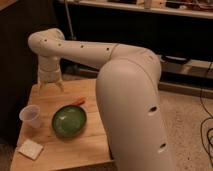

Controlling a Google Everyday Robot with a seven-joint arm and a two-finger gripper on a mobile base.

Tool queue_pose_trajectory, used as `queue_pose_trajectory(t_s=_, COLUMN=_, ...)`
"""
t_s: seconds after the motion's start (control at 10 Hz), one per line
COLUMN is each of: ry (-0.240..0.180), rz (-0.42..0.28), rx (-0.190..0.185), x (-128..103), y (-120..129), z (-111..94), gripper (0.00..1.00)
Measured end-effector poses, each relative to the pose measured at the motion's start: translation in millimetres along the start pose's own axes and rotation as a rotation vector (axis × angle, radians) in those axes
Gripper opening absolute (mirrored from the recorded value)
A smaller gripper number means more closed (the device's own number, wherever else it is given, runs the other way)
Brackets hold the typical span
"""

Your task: Place the ceramic cup in the ceramic bowl

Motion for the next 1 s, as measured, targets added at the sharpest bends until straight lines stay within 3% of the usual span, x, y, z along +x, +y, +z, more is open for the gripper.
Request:
queue_pose_trajectory(t_s=0.5, ry=0.025, rz=-0.056, rx=0.009, x=-0.1, y=33.5, z=19.4, gripper=0.65)
queue_pose_trajectory(t_s=0.8, ry=0.037, rz=-0.071, rx=0.013, x=13.7, y=30.8, z=23.3, gripper=0.65)
queue_pose_trajectory(t_s=1.0, ry=0.044, rz=-0.088, rx=0.007, x=5.8, y=39.5, z=29.7, gripper=0.65)
